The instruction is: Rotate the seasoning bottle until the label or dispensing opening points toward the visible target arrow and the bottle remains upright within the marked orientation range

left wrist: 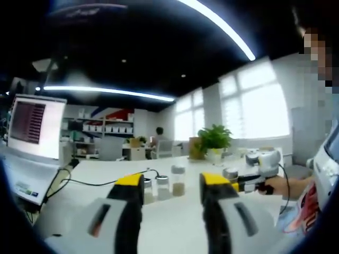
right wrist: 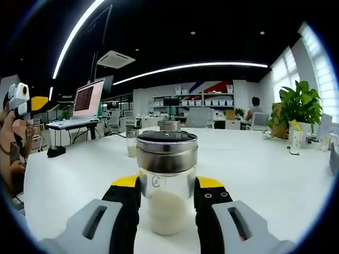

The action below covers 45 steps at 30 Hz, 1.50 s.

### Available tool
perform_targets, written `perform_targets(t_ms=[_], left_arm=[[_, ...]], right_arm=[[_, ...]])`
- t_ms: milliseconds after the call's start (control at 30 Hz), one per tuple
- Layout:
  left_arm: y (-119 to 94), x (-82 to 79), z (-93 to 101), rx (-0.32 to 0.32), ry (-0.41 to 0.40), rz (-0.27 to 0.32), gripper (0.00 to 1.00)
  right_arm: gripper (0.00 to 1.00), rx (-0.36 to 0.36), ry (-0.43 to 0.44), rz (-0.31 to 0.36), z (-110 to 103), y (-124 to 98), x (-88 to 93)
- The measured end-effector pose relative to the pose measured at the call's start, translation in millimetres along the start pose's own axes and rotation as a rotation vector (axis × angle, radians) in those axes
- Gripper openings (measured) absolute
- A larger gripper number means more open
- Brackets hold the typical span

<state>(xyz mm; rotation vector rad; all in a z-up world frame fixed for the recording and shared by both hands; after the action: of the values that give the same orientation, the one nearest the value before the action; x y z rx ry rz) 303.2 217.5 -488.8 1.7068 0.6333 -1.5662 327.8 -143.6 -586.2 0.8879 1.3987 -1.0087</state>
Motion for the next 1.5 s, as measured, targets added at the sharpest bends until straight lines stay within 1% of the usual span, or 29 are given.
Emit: perform_targets(t_ms=[167,200,267,367,500,567,667,733,800,867,900,1000,1067,1200,1267,1367,1400,1433,1500], left_arm=[[3,2.3,2.9,0.01,-0.005,-0.011,0.44],[3,2.5,3.5,0.011,-0.006,-0.012,0.44],[4,3.3,4.5,0.016,-0.003,-0.012,0.44],[6,5.9,5.6,0.023,-0.004,-0.025,0.44],[7,6.8,4.5,0.025,-0.008,-0.027,0.44],[6,6.7,3.5,0.023,-0.008,-0.027,0.44],[6,6.4,1.2,0.018,-0.009,-0.025,0.44],[7,6.8,0.3,0.016,-0.01,-0.026,0.44],[7,7.2,0.0,0.016,-0.01,-0.027,0.44],[8,7.6,-0.2,0.016,-0.009,-0.029,0.44],[8,8.0,0.0,0.016,-0.009,-0.031,0.44],[9,8.2,-0.2,0.017,-0.01,-0.031,0.44],[9,9.0,0.1,0.021,-0.008,-0.038,0.44],[9,9.1,-0.9,0.015,-0.013,-0.037,0.44],[10,9.8,-1.0,0.016,-0.015,-0.04,0.44],[10,10.4,-1.2,0.016,-0.017,-0.047,0.44],[10,10.3,-1.3,0.016,-0.018,-0.045,0.44],[10,9.9,-1.3,0.015,-0.02,-0.043,0.44],[10,9.7,-0.7,0.016,-0.021,-0.042,0.44]], right_arm=[[0.39,-0.013,-0.027,0.021,0,-2,2.4],[0.39,-0.03,0.001,0.021,1,-3,3.3],[0.39,-0.028,-0.029,-0.003,-1,-3,-0.3],[0.39,-0.022,-0.026,-0.01,-2,-2,-0.2],[0.39,-0.037,-0.03,-0.014,-1,-2,-0.8],[0.39,-0.062,-0.022,-0.005,1,-1,0.0],[0.39,-0.099,-0.028,-0.011,8,3,-1.0],[0.39,-0.151,-0.027,-0.01,10,5,-0.8],[0.39,-0.182,-0.035,-0.015,12,6,-1.1],[0.39,-0.226,-0.041,-0.036,16,6,-2.7],[0.39,-0.254,-0.054,-0.049,18,7,-3.8],[0.39,-0.356,-0.052,-0.068,26,11,-5.5],[0.39,-0.411,-0.064,-0.069,33,15,-6.4],[0.39,-0.517,-0.085,-0.106,41,19,-9.7],[0.39,-0.585,-0.094,-0.112,47,24,-10.5],[0.39,-0.663,-0.118,-0.111,53,31,-12.3],[0.39,-0.689,-0.113,-0.106,55,32,-12.0],[0.39,-0.718,-0.131,-0.093,57,35,-11.9],[0.39,-0.754,-0.128,-0.085,59,36,-10.8]])
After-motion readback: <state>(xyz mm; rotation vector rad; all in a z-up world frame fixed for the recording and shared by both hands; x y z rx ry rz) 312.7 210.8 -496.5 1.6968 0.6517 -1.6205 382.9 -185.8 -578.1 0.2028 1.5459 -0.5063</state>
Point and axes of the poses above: the point that each gripper's makers call its tool centre point, and the gripper's own axes: y roughly forward along the fingers, z roughly to its right, x roughly out of its underside, the point moved 10 cm from there along -y, roughly backward along the fingers, and after that the axes turned 2 degrees about z, right-handed, at the moved point
